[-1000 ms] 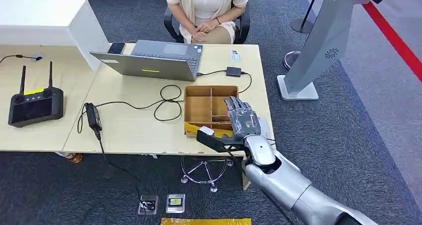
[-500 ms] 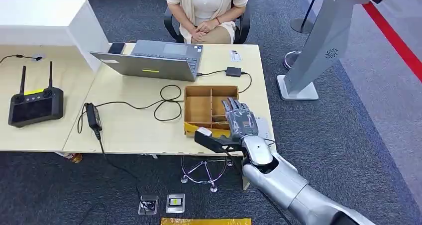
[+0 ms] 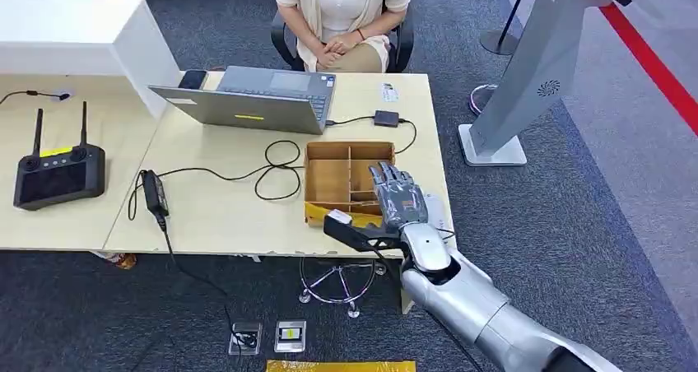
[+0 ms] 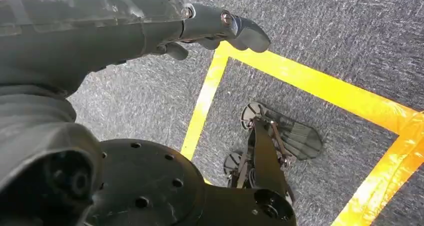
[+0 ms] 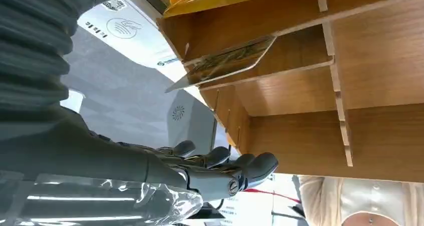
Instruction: Pass the card to the sensor for recognition and then transmit it.
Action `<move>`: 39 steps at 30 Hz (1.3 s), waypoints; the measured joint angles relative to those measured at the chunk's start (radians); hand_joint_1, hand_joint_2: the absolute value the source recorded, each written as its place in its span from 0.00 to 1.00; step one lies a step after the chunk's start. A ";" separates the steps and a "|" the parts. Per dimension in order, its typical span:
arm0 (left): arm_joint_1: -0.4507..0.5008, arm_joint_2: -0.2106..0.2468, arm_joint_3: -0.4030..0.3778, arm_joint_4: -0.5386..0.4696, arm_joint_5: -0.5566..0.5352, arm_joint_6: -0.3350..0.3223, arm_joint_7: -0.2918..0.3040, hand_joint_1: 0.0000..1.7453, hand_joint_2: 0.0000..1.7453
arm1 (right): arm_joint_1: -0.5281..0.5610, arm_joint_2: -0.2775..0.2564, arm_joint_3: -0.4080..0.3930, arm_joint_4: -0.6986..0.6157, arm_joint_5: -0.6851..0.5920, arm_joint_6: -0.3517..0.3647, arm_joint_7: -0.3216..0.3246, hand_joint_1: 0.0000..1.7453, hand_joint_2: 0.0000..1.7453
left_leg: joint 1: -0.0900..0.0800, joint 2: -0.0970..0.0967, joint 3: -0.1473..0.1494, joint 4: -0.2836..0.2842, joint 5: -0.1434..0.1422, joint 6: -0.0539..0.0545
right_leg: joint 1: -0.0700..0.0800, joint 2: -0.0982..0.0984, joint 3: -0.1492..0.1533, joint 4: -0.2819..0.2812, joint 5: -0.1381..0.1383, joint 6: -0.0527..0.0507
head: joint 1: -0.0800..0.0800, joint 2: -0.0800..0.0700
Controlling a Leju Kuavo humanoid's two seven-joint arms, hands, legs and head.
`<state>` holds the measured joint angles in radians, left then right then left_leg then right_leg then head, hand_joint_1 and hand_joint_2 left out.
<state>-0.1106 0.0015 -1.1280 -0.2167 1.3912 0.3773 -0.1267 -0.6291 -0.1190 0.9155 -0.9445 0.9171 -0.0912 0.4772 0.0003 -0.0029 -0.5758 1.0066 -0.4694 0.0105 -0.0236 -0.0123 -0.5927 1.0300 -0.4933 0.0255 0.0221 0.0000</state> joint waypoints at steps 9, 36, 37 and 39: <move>0.000 0.000 0.000 0.000 0.000 0.000 -0.001 0.00 0.00 | 0.000 0.002 0.000 0.011 0.005 0.011 0.003 1.00 1.00 | 0.000 0.000 0.000 0.000 0.000 0.000 | 0.000 0.000 0.000 0.000 0.000 0.000 | 0.000 0.000; 0.000 -0.002 0.000 0.000 -0.010 0.009 -0.001 0.00 0.00 | -0.005 0.002 -0.001 0.013 -0.002 0.027 0.021 1.00 1.00 | 0.000 0.000 0.000 0.000 0.000 0.000 | 0.000 0.001 0.000 0.000 0.000 0.000 | 0.000 0.000; 0.000 -0.002 0.000 0.000 -0.013 0.009 -0.001 0.00 0.00 | -0.005 0.002 -0.001 0.013 -0.004 0.027 0.020 1.00 1.00 | 0.000 0.000 0.000 0.000 0.000 0.000 | 0.000 0.001 0.000 0.000 0.000 0.000 | 0.000 0.000; 0.000 -0.002 0.000 0.000 -0.018 0.009 -0.001 0.00 0.00 | -0.005 0.002 -0.001 0.013 -0.007 0.027 0.014 1.00 1.00 | 0.000 0.000 0.001 0.000 0.000 0.000 | 0.000 0.001 0.000 0.000 0.000 0.000 | 0.000 0.000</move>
<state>-0.1106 -0.0008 -1.1280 -0.2167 1.3737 0.3864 -0.1278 -0.6343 -0.1167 0.9148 -0.9319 0.9098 -0.0641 0.4917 0.0003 -0.0028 -0.5752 1.0066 -0.4694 0.0104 -0.0236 -0.0112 -0.5927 1.0300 -0.4932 0.0255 0.0221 0.0000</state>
